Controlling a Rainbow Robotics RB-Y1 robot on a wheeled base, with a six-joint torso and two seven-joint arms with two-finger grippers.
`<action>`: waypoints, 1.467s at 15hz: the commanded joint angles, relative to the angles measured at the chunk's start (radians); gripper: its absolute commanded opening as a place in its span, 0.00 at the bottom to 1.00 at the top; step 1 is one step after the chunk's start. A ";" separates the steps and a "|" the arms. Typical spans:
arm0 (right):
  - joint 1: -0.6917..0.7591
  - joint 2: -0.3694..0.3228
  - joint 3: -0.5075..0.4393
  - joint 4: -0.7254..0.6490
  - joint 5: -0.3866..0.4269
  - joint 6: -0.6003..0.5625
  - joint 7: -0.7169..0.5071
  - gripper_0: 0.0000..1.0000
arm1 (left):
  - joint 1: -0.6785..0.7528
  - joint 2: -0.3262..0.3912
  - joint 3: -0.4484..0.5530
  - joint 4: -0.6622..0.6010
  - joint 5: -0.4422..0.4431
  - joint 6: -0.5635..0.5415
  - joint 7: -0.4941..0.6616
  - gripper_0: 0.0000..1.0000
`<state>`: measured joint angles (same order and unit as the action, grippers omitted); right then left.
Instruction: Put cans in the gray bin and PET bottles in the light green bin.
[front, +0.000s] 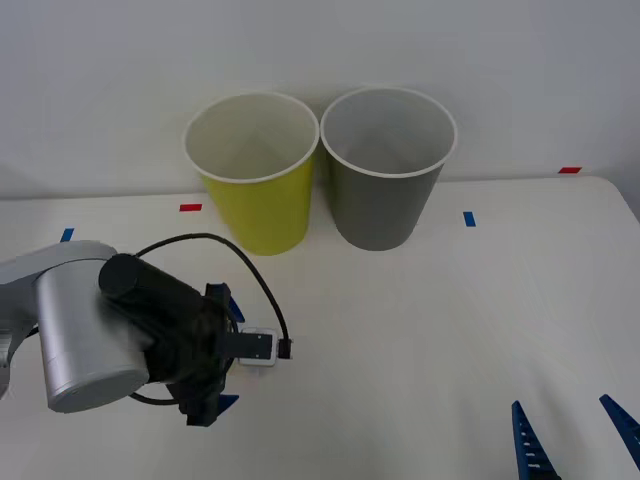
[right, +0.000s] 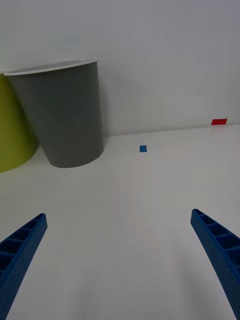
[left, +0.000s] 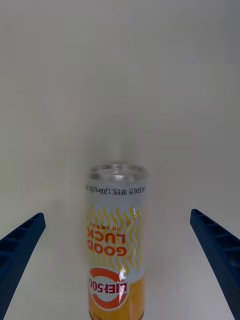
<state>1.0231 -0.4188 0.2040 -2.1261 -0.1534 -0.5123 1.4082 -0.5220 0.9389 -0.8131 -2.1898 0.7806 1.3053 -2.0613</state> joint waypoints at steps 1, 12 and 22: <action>0.000 0.000 0.000 0.000 0.000 0.000 0.000 1.00 | -0.016 -0.037 0.000 0.028 0.003 0.066 -0.022 1.00; 0.000 0.000 0.000 0.000 0.000 0.000 0.000 1.00 | -0.047 -0.147 0.000 0.176 0.005 0.140 -0.092 1.00; 0.000 0.000 0.000 0.000 0.000 0.000 0.000 1.00 | -0.082 -0.218 0.002 0.295 0.016 0.206 -0.109 1.00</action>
<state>1.0231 -0.4188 0.2040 -2.1261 -0.1534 -0.5123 1.4082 -0.5985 0.7276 -0.8123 -1.9061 0.7974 1.5116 -2.1673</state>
